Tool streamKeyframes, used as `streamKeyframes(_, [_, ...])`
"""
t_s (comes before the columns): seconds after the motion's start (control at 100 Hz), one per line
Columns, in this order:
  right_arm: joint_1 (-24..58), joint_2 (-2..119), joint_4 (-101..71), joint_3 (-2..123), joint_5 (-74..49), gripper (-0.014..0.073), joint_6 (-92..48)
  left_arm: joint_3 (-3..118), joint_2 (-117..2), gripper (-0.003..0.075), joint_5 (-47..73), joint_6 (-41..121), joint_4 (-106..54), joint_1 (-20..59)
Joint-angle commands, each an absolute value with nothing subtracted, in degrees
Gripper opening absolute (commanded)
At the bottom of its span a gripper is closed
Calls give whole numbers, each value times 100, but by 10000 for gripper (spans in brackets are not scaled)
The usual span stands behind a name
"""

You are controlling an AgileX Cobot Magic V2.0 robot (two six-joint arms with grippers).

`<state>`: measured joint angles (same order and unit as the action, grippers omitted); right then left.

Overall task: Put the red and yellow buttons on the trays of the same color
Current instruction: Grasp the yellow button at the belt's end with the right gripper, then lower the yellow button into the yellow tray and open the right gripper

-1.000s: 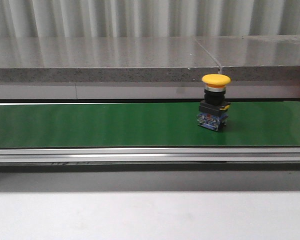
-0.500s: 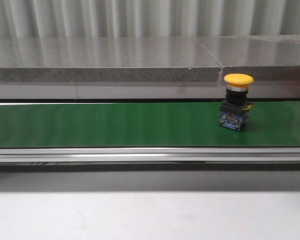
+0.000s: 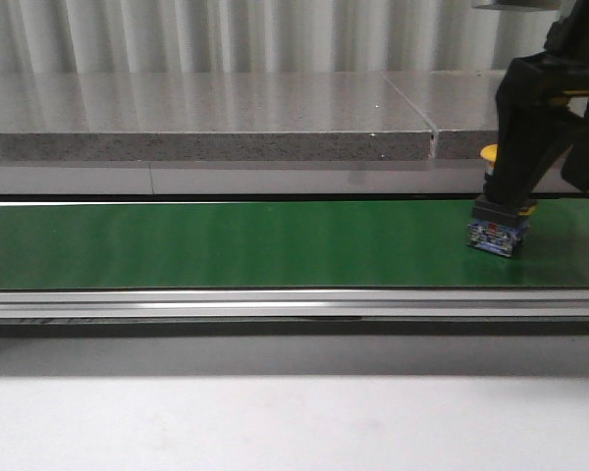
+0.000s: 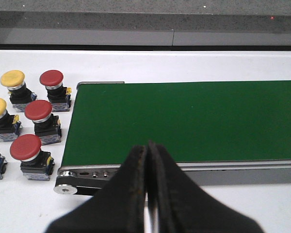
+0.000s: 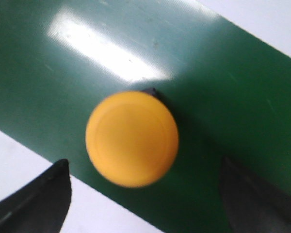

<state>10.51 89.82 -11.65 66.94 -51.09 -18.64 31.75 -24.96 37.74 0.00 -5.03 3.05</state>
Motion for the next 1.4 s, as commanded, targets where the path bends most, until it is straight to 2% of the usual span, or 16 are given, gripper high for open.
streamKeyframes(0.0, [1073, 8911, -1239, 6847, -4716, 611, -1945, 3329, -2530, -20, 3342, 0, -566, 355])
streamKeyframes(0.06, [1073, 8988, -1239, 6847, -4597, 586, -1945, 3329, -2530, -20, 3342, 0, -566, 355])
streamKeyframes(0.11, [1073, 9035, -1239, 6847, -4554, 527, -1945, 3329, -2530, -20, 3342, 0, -566, 355])
streamKeyframes(0.31, [1073, 9055, -1239, 6847, -4468, 113, -1940, 3329, -2530, -20, 3342, 0, -566, 355])
streamKeyframes(0.37, [1073, 9036, -1239, 6847, -4501, 66, -1934, 3329, -2530, -20, 3342, 0, -566, 355])
streamKeyframes(0.63, [666, 8581, -1000, 6847, -4895, 59, -1501, 3329, -2530, -20, 3342, 0, -566, 355])
streamKeyframes(0.94, [-1331, 7982, -447, 6838, -5173, 59, -651, 3329, -2530, -20, 3342, 0, -566, 355])
streamKeyframes(1.17, [-2677, 7987, -441, 6642, -4596, 59, -461, 3329, -2530, -20, 3342, 0, -566, 355])
streamKeyframes(1.39, [-3201, 8115, -441, 6044, -3810, 59, -269, 3329, -2530, -20, 3342, 0, -566, 355])
